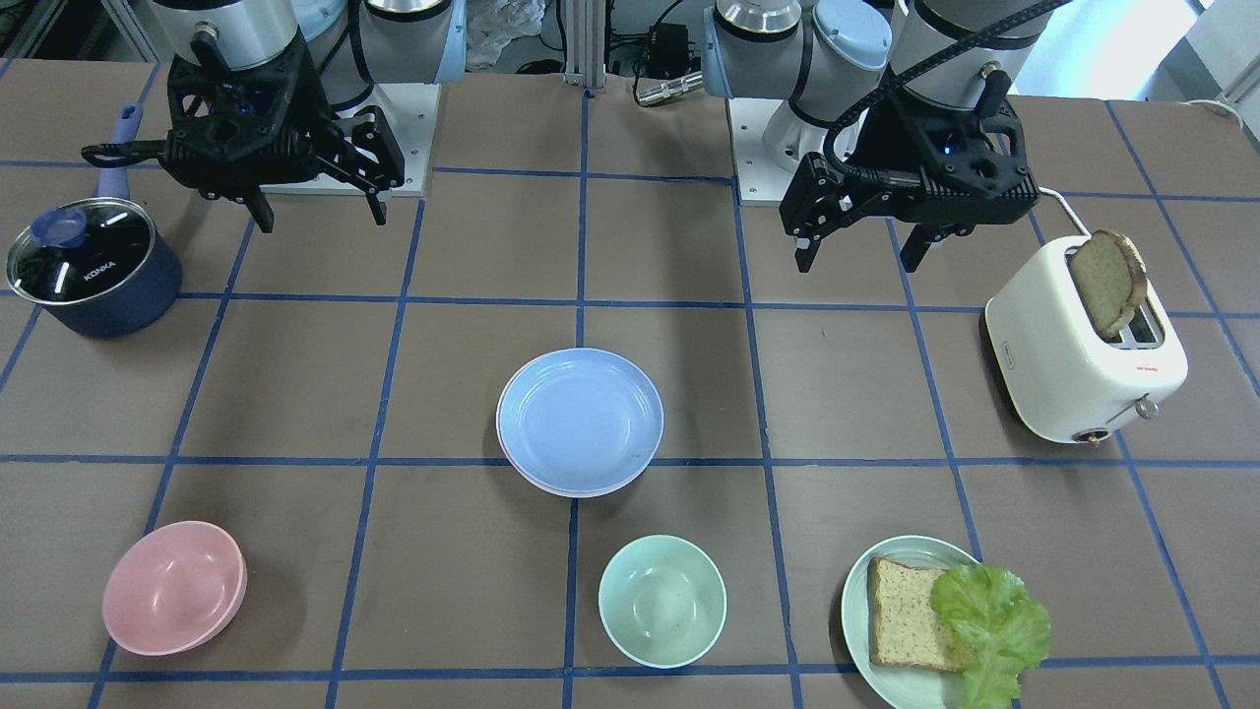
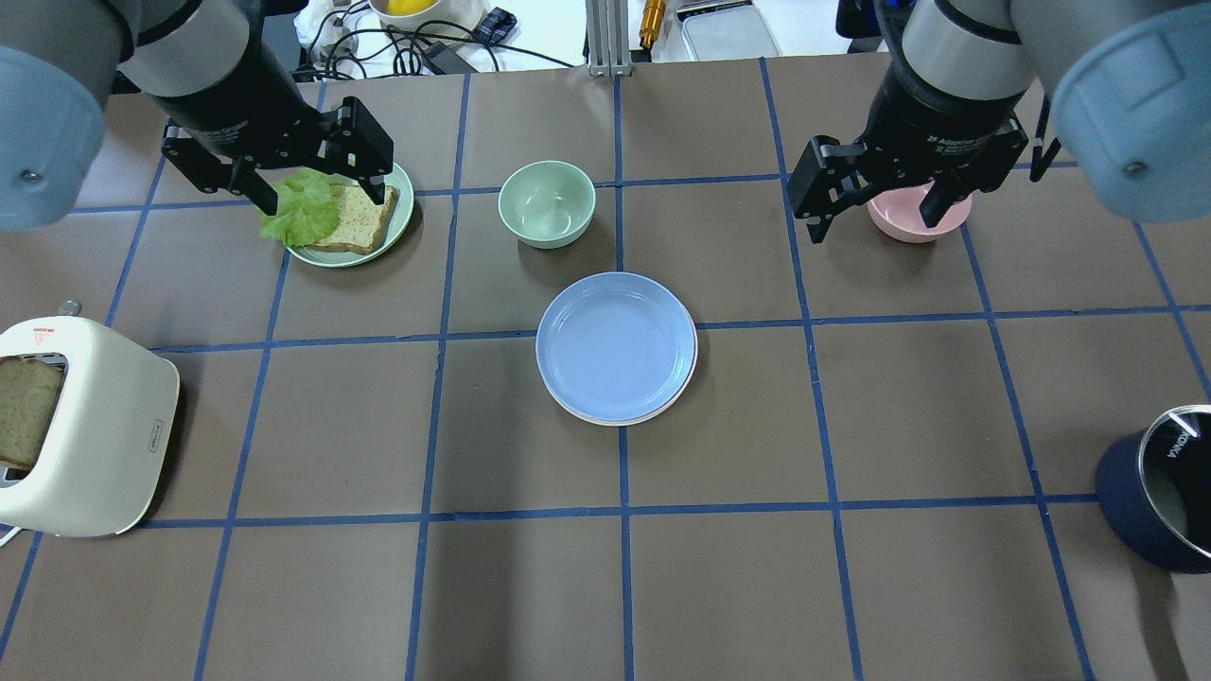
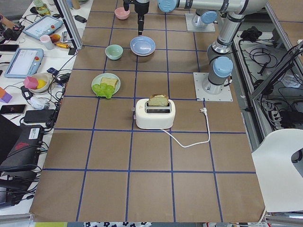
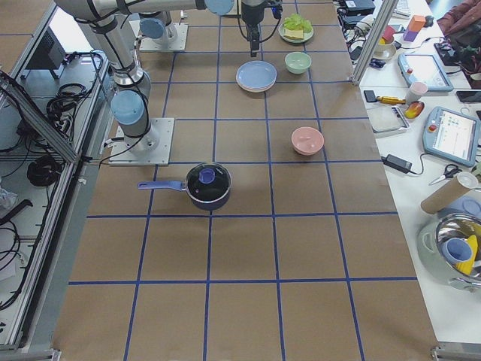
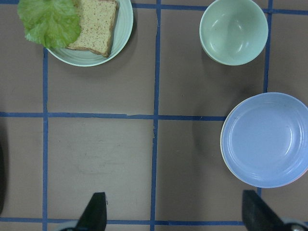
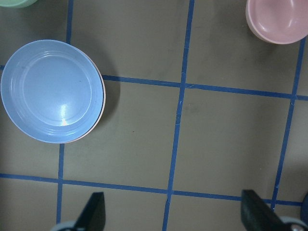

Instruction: Stack three plates with pink and blue

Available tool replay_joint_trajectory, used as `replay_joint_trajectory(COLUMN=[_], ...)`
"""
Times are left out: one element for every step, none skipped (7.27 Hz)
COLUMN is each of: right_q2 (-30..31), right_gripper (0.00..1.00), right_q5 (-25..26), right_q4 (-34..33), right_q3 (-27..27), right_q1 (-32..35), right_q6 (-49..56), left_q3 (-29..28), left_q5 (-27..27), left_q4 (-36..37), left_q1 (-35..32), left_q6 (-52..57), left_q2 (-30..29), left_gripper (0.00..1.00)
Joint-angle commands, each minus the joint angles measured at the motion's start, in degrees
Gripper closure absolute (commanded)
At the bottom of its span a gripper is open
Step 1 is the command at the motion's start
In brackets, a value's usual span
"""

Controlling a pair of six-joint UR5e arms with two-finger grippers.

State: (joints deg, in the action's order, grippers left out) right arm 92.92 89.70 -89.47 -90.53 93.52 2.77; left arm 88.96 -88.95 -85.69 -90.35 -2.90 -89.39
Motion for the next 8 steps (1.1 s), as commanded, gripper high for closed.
replay_joint_trajectory(right_q2=[0.4,0.3,0.4,0.4,0.4,0.4,0.4,0.4], right_gripper=[0.00,0.00,0.00,0.00,0.00,0.00,0.00,0.00], right_q5=[-0.1,0.0,0.0,0.0,0.0,0.0,0.0,0.0], right_q4=[-0.2,-0.2,-0.1,-0.1,-0.1,0.0,0.0,-0.1], right_q3=[0.0,0.0,0.0,0.0,0.0,0.0,0.0,0.0], right_q1=[0.0,0.0,0.0,0.0,0.0,0.0,0.0,0.0], right_q6=[-0.2,-0.3,-2.3,-2.5,-2.2,-2.1,-1.9,-1.5], left_q3=[-0.1,-0.1,-0.3,-0.4,-0.4,-0.4,-0.4,-0.4], left_q5=[0.0,-0.1,-0.5,-1.6,-1.5,-1.1,-1.1,-0.9], left_q4=[-0.1,0.0,-0.1,-0.1,-0.1,-0.1,-0.1,-0.1], left_q1=[0.0,0.0,0.0,0.0,0.0,0.0,0.0,0.0], left_q6=[0.0,0.0,0.2,0.5,0.4,0.1,0.1,0.0], left_q2=[0.0,-0.1,0.0,0.0,0.0,0.0,0.0,-0.1], left_gripper=[0.00,0.00,0.00,0.00,0.00,0.00,0.00,0.00])
